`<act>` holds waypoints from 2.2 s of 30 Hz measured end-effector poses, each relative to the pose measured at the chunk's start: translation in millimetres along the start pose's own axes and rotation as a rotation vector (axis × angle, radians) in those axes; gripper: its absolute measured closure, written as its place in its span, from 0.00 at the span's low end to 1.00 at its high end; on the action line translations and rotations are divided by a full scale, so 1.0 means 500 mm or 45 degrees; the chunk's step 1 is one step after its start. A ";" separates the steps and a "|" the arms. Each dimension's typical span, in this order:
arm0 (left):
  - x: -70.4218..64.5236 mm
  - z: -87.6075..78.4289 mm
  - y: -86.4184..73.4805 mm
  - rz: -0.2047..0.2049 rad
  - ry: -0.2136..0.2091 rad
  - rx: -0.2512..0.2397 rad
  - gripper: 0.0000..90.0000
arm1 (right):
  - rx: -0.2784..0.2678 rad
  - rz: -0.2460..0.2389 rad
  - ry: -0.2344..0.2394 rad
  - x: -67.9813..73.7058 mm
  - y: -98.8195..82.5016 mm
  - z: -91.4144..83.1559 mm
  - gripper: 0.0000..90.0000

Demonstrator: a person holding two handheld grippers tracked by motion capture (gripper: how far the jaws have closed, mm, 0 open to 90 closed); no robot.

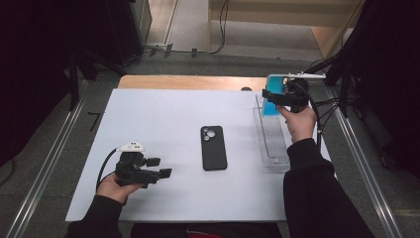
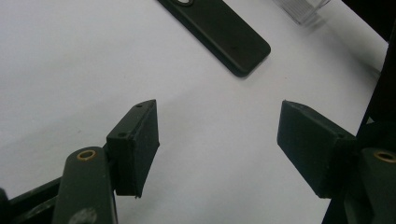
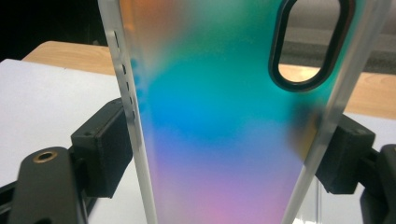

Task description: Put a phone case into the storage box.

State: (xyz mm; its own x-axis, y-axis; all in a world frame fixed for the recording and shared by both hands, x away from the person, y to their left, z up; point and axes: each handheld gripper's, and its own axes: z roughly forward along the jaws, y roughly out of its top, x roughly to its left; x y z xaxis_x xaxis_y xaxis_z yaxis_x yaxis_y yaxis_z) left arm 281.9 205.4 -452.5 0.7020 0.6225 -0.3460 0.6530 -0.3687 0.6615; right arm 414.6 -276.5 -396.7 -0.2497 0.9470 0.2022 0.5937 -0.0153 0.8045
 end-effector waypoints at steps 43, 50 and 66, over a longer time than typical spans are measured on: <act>0.000 0.010 0.000 -0.001 -0.028 0.011 0.33 | 0.183 0.008 -0.139 -0.064 0.001 0.191 0.04; 0.002 0.007 0.000 -0.011 -0.034 0.001 0.33 | 0.186 0.008 -0.119 -0.063 0.011 0.179 0.00; 0.012 0.008 0.009 -0.023 -0.023 0.002 0.33 | 0.191 0.051 -0.035 -0.039 0.009 0.045 0.00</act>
State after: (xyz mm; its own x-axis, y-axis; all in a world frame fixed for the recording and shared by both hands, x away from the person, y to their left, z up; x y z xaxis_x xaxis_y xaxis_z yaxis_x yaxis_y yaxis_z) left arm 290.2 204.8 -454.1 0.6952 0.6164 -0.3698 0.6661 -0.3590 0.6538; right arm 439.7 -287.8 -409.6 -0.2034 0.9550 0.2157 0.7107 -0.0075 0.7034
